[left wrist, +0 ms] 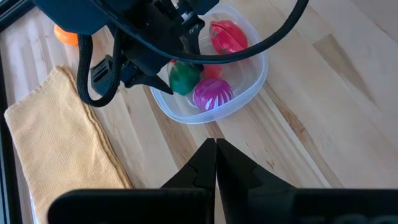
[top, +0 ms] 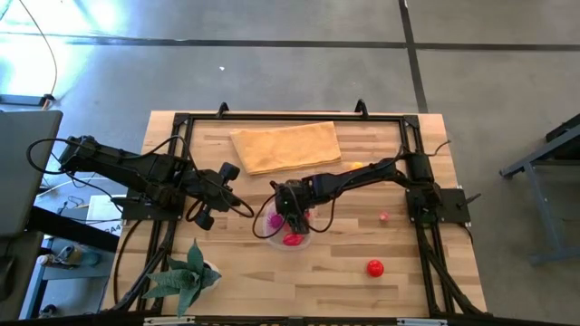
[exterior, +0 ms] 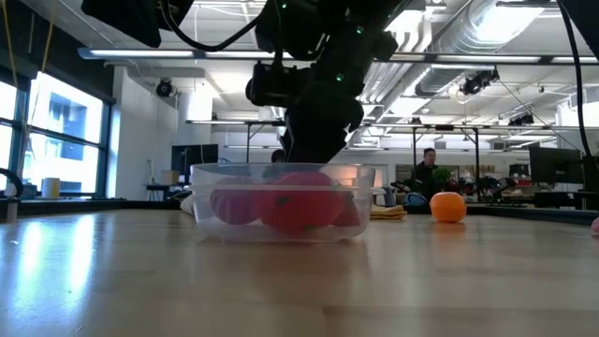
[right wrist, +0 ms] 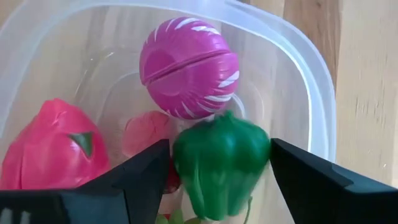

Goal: Pick and placing Produce into tupperware
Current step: Put the green bell pepper into the transparent bin, then put the red tomato into the transparent bin

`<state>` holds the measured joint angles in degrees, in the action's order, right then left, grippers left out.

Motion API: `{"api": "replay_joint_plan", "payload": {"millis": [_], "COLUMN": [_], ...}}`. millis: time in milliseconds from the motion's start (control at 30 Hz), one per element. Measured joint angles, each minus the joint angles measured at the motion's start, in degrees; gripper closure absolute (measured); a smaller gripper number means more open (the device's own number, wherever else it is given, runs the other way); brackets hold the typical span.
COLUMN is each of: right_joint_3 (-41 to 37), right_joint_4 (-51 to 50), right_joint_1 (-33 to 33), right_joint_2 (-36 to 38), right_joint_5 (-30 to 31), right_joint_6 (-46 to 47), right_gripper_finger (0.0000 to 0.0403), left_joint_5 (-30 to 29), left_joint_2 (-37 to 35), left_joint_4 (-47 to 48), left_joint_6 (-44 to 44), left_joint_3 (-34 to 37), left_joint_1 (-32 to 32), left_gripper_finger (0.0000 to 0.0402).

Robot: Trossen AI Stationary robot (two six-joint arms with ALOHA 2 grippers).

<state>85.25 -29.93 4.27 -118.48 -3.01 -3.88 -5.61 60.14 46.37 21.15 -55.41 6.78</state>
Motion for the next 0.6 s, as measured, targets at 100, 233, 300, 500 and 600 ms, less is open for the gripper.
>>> {"api": "replay_joint_plan", "payload": {"millis": [100,233,300,500,600], "right_joint_3": [0.0,1.5,3.2,11.4,16.3], "right_joint_4": [0.6,-0.4,-2.9,-17.1,-25.6], "right_joint_1": [0.0,0.0,0.0,-0.1,-0.5], "right_joint_2": [0.0,0.0,0.0,0.0,0.0], "right_joint_5": [-0.4,-3.3,-4.4,-3.8,-3.2], "right_joint_6": [-0.3,-1.0,-1.0,-2.5,-2.5], "right_gripper_finger": [0.0132,0.0132,0.0132,0.0132,0.0132], "left_joint_5": [0.0,0.0,0.0,0.0,0.0], "left_joint_2": [0.0,0.0,0.0,0.0,0.0], "left_joint_4": [0.0,0.0,0.0,0.0,0.0], "left_joint_6": [0.0,0.0,0.0,0.0,0.0], "left_joint_3": [0.0,0.0,0.0,0.0,0.0], "left_joint_1": [0.0,0.0,0.0,0.0,0.0], "left_gripper_finger": [0.0399,0.0399,0.0399,0.0399,0.0399]}}
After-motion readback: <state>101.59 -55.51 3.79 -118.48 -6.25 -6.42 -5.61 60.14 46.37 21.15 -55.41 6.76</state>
